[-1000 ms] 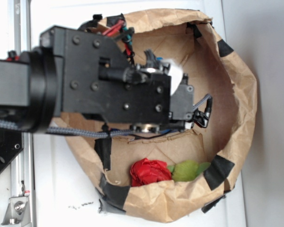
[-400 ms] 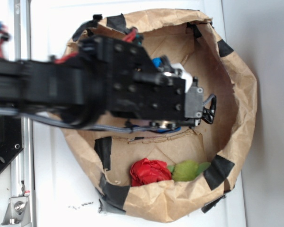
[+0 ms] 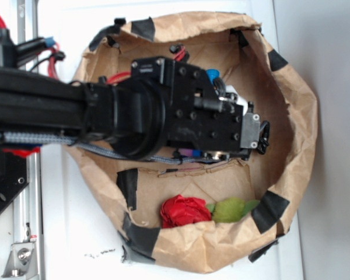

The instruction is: Grab the blue bottle.

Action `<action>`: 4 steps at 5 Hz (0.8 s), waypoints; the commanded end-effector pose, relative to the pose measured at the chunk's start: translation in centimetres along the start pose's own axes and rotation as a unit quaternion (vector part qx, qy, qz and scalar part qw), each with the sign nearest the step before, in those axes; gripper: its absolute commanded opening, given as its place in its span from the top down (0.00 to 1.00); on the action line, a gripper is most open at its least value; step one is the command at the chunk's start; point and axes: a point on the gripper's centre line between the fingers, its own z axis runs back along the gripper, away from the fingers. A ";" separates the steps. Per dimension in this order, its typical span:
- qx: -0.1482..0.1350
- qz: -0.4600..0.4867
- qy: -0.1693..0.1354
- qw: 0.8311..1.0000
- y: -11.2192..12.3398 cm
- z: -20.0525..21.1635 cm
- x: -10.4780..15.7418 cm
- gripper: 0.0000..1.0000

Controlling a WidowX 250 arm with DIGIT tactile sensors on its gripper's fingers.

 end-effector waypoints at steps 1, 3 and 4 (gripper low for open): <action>-0.024 0.021 0.007 0.999 0.1 0.9 0.8 1.00; -0.032 0.003 0.011 0.999 0.7 2.3 1.3 1.00; -0.064 -0.095 0.036 0.993 2.0 6.2 1.7 1.00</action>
